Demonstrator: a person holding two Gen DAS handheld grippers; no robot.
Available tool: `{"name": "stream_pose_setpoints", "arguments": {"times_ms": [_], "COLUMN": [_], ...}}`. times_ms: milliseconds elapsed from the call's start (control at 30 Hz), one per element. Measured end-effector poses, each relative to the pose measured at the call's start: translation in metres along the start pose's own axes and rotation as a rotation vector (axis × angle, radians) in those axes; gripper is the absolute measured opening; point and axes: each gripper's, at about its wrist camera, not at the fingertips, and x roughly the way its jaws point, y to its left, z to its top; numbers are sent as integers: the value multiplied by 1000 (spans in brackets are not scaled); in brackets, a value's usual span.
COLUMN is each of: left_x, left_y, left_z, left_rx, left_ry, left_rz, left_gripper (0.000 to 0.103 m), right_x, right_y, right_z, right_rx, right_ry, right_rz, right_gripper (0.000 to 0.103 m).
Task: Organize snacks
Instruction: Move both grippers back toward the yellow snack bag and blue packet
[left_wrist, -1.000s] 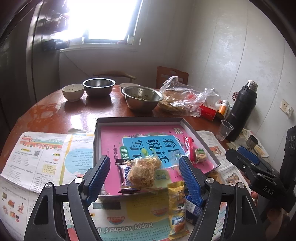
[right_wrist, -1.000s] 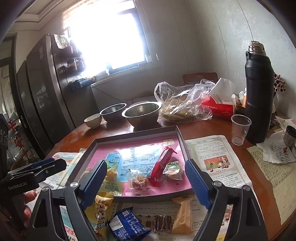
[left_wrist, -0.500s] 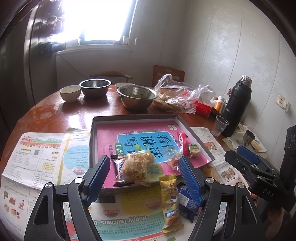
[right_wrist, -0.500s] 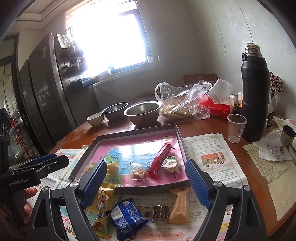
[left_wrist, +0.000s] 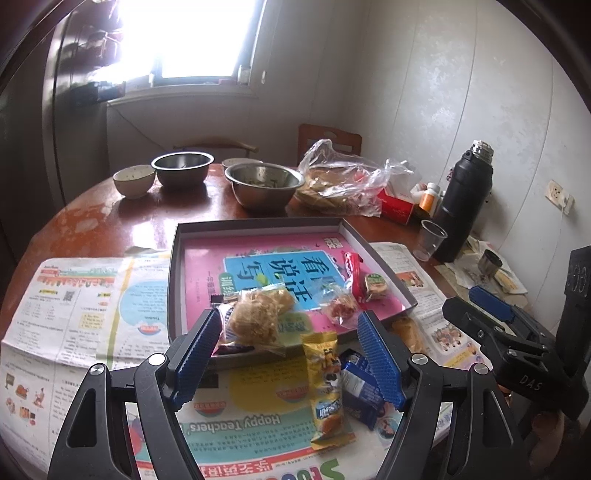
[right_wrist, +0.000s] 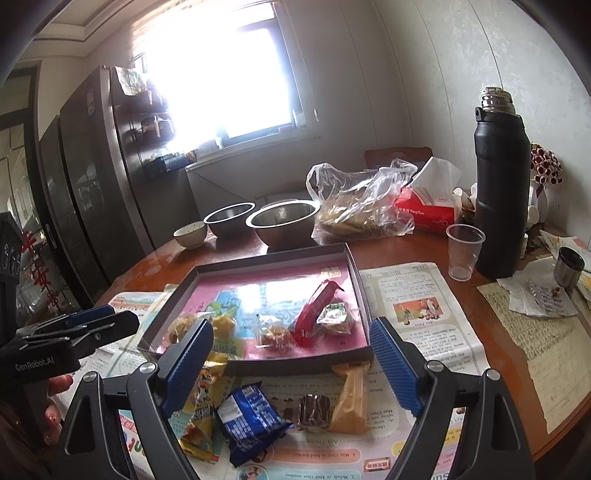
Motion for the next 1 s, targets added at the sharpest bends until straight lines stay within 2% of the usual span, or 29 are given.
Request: {"name": "stream_pose_setpoints", "arguments": {"times_ms": [333,567,1000], "left_x": [1,14,46], "left_y": [4,0,-19], "left_z": [-6,-15,-36], "left_rx": [-15,-11,10], "left_ry": [30,83,185], "left_rz": [11,-8,-33], "left_gripper": [78,78,78], "right_x": [-1,-5,8], "right_y": [-13,-28,-55], "right_z": [-10,-9,-20], "right_rx": [13,41,104], "right_ry": [29,36,120], "right_rz": [-21,-60,-126], "right_gripper": [86,86,86]}}
